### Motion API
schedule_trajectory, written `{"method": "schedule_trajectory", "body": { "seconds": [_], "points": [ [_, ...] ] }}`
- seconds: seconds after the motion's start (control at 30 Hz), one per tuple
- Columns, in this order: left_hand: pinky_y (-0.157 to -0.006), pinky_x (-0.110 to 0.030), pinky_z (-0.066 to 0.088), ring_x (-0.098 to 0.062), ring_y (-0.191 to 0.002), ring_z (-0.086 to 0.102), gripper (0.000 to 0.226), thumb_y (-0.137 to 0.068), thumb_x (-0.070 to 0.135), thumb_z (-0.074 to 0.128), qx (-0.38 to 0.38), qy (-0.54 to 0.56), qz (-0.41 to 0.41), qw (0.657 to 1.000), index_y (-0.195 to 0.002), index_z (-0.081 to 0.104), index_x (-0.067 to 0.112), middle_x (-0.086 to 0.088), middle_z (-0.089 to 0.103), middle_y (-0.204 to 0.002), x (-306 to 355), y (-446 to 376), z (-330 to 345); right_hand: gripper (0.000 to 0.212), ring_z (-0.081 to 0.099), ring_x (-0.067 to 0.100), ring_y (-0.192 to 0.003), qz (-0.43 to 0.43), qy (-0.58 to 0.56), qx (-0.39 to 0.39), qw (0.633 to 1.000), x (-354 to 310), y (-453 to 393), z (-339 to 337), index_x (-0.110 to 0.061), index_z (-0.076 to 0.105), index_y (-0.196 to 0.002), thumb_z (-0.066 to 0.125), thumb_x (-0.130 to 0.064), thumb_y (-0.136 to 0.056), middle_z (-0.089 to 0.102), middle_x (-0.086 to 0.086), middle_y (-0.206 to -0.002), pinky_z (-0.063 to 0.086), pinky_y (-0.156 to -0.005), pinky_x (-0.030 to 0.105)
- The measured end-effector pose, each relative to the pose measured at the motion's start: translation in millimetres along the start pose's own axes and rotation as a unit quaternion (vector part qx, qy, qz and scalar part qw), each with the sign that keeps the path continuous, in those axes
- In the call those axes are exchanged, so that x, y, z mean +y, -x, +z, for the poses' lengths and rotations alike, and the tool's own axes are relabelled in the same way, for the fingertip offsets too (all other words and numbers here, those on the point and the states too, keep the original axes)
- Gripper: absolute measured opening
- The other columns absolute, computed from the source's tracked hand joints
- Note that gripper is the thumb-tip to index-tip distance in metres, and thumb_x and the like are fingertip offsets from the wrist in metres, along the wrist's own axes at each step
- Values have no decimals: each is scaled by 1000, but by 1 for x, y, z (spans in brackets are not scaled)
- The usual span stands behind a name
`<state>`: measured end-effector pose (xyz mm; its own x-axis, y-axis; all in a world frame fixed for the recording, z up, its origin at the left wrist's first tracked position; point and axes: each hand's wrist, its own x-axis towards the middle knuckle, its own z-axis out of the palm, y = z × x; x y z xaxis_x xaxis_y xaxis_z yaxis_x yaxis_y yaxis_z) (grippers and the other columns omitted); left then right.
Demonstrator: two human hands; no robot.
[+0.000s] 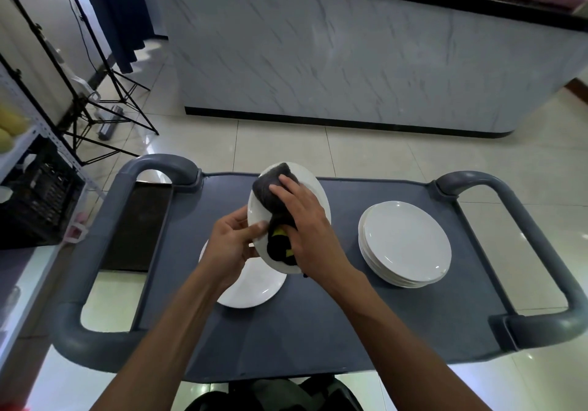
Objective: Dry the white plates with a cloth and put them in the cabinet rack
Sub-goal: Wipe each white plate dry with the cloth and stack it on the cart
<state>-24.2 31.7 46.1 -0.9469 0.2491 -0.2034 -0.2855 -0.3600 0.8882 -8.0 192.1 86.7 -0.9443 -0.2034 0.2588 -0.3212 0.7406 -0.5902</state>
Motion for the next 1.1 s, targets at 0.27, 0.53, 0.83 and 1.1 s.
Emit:
{"method": "schedule_trajectory", "body": {
  "seconds": [0.27,0.53,0.83,1.1],
  "points": [
    [-72,-54,60,-40,-96,70,28,-93,5,63,17,-63,67,996,-115,72,19,-13,73,-109,-7,-1,-3,57,36,33,-142,-36,42,37,998,-4,-9,1,-15,53,-142,53,-2,-86,44,7,-153,32,-113,56],
    [-67,-50,59,-35,-90,70,30,-84,3,70,42,-30,54,997,-114,70,7,-18,73,-107,-8,0,-8,59,40,28,-138,1,63,80,995,7,-27,0,-19,55,-140,44,-11,-83,49,3,-148,36,-107,54],
    [-59,-36,57,-22,-80,68,32,-75,10,68,72,38,45,996,-107,72,10,-8,75,-96,-6,3,-16,60,47,26,-132,104,-2,90,990,42,-44,-14,-16,55,-140,47,8,-85,54,2,-143,36,-112,41],
    [-60,-36,57,-22,-83,68,25,-84,3,62,94,70,30,993,-107,71,10,-7,75,-96,-10,5,-24,62,49,4,-124,154,-106,90,978,55,-24,-25,-19,59,-136,47,13,-85,58,-7,-137,32,-105,8]
  ]
}}
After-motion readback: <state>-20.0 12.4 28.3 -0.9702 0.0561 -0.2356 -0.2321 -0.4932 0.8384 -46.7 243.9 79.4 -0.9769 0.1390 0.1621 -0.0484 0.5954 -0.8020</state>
